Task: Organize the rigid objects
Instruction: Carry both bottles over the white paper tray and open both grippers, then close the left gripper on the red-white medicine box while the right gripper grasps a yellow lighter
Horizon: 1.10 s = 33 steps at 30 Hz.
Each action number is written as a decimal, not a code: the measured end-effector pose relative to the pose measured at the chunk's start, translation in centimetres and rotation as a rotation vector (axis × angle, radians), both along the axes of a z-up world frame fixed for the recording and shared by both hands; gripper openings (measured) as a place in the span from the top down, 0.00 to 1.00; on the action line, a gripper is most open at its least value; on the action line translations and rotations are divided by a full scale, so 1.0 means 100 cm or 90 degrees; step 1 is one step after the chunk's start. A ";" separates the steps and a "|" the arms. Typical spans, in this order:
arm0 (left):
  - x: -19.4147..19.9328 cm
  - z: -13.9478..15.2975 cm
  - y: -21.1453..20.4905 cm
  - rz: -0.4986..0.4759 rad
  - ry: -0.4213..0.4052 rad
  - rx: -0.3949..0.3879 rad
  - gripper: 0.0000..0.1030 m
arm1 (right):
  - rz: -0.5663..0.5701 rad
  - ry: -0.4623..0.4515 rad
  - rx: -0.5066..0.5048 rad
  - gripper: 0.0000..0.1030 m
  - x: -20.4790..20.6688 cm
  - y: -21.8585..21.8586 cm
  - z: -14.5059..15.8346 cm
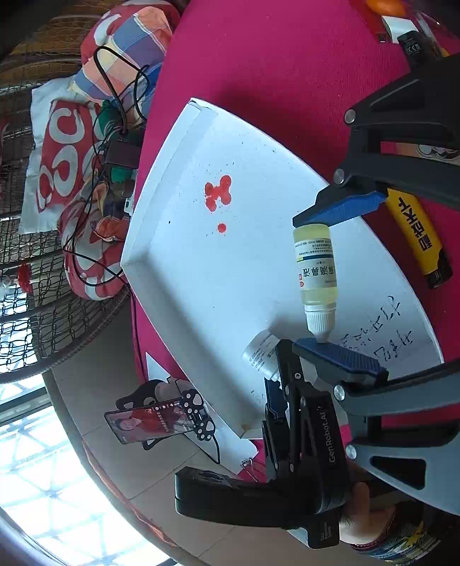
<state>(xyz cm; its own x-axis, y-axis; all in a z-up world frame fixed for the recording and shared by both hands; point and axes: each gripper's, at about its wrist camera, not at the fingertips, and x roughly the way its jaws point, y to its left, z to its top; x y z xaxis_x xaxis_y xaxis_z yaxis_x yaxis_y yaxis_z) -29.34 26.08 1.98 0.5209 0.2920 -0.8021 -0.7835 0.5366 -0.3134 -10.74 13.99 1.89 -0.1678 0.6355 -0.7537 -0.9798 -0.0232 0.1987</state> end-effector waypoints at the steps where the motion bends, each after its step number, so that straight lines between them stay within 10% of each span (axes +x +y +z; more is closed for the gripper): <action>1: -0.003 0.003 0.000 0.009 0.000 0.007 0.62 | -0.009 0.007 0.004 0.38 0.003 -0.002 0.001; 6: -0.027 0.021 -0.003 0.058 -0.053 0.033 0.29 | -0.049 0.045 0.052 0.19 0.016 -0.018 0.019; 16: -0.054 0.057 -0.059 0.003 -0.161 0.145 0.00 | -0.124 0.061 0.210 0.07 0.050 -0.092 0.073; 27: 0.028 0.052 -0.156 -0.275 -0.156 0.206 0.00 | -0.259 -0.005 0.332 0.00 0.120 -0.190 0.077; 33: 0.100 0.017 -0.204 -0.432 -0.074 0.157 0.00 | -0.315 -0.013 0.236 0.00 0.159 -0.213 0.042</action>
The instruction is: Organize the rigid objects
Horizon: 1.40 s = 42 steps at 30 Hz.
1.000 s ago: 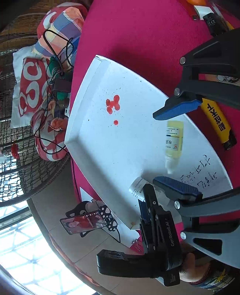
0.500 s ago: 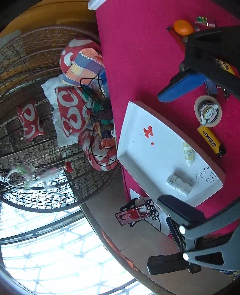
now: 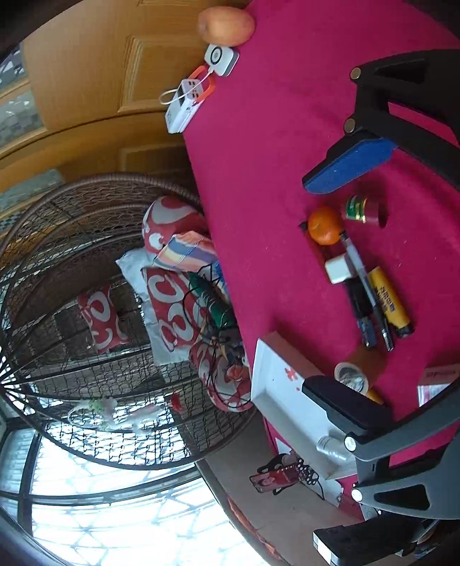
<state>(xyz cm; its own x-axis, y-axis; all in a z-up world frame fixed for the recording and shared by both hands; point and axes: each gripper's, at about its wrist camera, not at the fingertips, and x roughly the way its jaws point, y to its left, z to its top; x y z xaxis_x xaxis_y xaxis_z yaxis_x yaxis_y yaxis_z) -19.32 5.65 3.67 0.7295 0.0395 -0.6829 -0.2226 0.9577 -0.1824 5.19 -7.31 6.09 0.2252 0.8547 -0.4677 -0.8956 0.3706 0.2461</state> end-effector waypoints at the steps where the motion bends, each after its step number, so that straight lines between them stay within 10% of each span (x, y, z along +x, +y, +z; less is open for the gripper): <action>1: 0.008 -0.006 -0.004 -0.014 0.013 0.001 0.00 | 0.007 0.005 -0.017 0.00 0.003 0.000 -0.006; 9: 0.035 -0.024 -0.016 -0.058 0.075 0.027 0.27 | 0.153 -0.091 -0.155 0.00 -0.030 0.021 -0.048; 26: 0.036 -0.022 -0.016 -0.079 0.086 0.041 0.27 | 0.258 -0.146 -0.291 0.00 -0.051 0.072 -0.083; 30: 0.039 -0.032 -0.023 -0.101 0.110 0.054 0.47 | 0.266 -0.164 -0.286 0.21 -0.056 0.065 -0.079; 42: 0.022 -0.017 -0.012 -0.075 0.045 0.003 0.49 | 0.222 -0.066 -0.152 0.22 -0.030 0.006 -0.023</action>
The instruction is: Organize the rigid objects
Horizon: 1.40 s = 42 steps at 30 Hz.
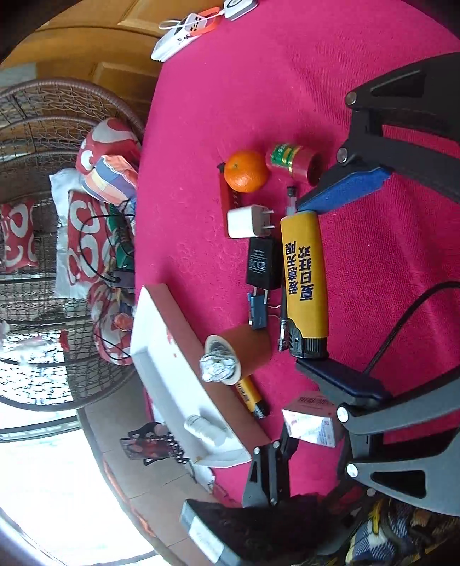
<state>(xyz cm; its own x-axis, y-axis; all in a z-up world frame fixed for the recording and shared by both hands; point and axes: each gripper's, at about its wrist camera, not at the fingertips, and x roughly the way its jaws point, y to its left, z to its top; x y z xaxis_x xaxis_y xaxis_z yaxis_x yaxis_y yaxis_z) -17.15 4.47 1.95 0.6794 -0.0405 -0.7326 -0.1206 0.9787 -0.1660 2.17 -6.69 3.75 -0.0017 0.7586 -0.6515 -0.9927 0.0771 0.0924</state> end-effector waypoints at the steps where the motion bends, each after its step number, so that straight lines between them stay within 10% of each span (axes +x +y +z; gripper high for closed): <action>1: -0.001 0.001 0.002 0.001 -0.008 -0.010 0.49 | -0.002 0.003 0.010 0.22 0.001 -0.001 0.005; 17: -0.056 0.035 0.045 0.149 -0.101 -0.039 0.49 | 0.065 0.037 0.114 0.21 -0.052 0.067 0.048; 34: -0.116 0.025 0.137 0.480 -0.119 -0.043 0.52 | 0.080 0.130 0.026 0.21 -0.097 0.197 0.003; 42: -0.128 0.033 0.126 0.489 -0.129 -0.024 0.19 | 0.054 0.103 0.039 0.15 -0.092 0.174 0.006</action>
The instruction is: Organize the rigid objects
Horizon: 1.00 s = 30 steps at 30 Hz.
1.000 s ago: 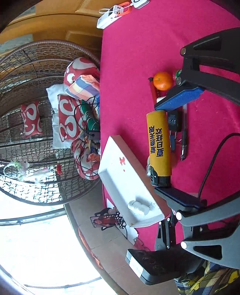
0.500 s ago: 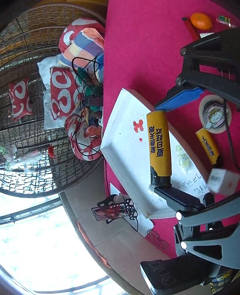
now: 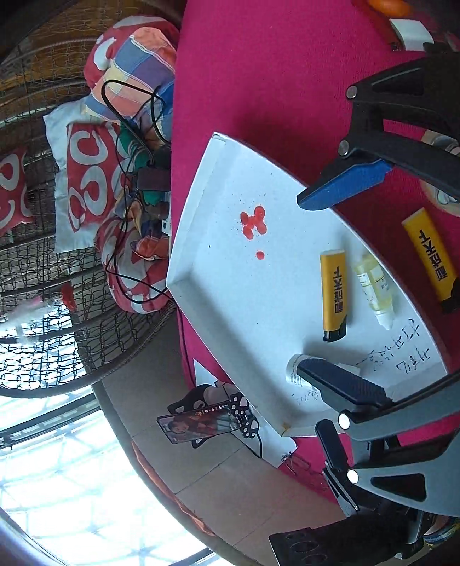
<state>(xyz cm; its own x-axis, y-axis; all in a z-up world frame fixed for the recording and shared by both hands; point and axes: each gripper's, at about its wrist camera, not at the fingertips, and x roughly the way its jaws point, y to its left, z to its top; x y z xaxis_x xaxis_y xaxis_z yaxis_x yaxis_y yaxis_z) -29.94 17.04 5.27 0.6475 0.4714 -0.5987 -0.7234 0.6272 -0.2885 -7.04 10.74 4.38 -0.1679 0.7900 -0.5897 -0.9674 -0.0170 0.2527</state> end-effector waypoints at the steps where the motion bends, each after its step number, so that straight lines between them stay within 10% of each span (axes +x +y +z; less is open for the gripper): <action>1: 0.003 0.002 -0.006 -0.023 -0.001 0.005 0.19 | -0.009 0.007 0.018 0.14 0.006 -0.010 0.007; 9: 0.038 0.005 -0.074 -0.260 0.015 0.071 0.19 | -0.093 0.042 0.141 0.06 0.061 -0.109 0.048; 14: 0.030 0.000 -0.094 -0.340 0.041 0.082 0.19 | -0.316 -0.042 0.182 0.00 0.114 -0.183 0.052; 23: 0.027 -0.052 -0.109 -0.473 0.190 0.029 0.19 | -0.709 -0.059 -0.044 0.00 0.230 -0.218 -0.022; 30: 0.056 -0.060 -0.120 -0.499 0.240 0.092 0.03 | -0.711 -0.069 -0.169 0.00 0.237 -0.165 -0.048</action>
